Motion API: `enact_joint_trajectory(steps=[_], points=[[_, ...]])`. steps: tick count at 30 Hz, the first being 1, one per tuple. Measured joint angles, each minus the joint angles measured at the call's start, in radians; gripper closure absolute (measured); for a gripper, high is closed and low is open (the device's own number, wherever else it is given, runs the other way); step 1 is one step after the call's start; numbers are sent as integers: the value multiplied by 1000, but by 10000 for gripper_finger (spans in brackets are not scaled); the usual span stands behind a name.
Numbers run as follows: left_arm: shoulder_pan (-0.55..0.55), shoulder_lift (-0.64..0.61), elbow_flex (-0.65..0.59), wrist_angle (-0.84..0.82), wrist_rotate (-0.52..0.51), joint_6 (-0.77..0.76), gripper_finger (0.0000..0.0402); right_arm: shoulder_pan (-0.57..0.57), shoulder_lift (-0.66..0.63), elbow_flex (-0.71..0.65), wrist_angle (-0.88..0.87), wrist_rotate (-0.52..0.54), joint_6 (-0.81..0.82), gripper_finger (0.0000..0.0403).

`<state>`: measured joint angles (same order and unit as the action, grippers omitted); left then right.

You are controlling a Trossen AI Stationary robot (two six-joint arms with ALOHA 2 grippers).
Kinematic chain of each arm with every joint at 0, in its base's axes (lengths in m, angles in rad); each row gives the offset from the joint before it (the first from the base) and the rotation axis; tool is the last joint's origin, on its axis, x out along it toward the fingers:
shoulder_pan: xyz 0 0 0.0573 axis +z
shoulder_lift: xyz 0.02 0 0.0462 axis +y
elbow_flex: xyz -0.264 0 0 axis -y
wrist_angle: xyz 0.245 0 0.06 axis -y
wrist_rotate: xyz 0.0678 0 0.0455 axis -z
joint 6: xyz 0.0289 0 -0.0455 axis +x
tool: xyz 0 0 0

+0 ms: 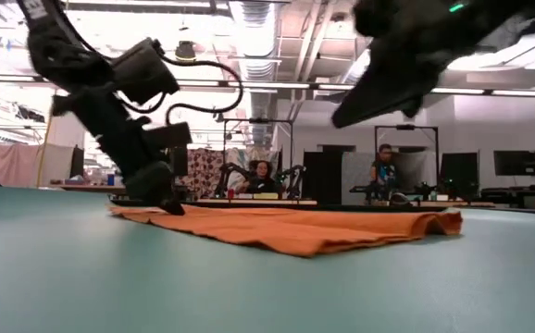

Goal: Roll towel
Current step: Roll the orange towel

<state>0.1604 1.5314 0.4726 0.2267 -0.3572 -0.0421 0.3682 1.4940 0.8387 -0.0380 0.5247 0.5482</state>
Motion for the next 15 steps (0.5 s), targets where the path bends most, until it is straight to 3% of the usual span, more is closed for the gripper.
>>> enact_joint_trajectory(steps=[3, 7, 11, 15], points=[[97, 2, 39, -9, 39, 101, 401, -107, 0, 1, -8, 0, -6, 396], [141, 0, 109, -16, 40, 146, 401, -264, 30, -8, -3, 0, -10, 396], [96, -10, 188, -98, 44, 175, 401, -383, 114, -6, 95, -102, -78, 396], [0, -21, 233, -136, 128, 56, 401, -432, 237, -1, 112, -242, -95, 396]])
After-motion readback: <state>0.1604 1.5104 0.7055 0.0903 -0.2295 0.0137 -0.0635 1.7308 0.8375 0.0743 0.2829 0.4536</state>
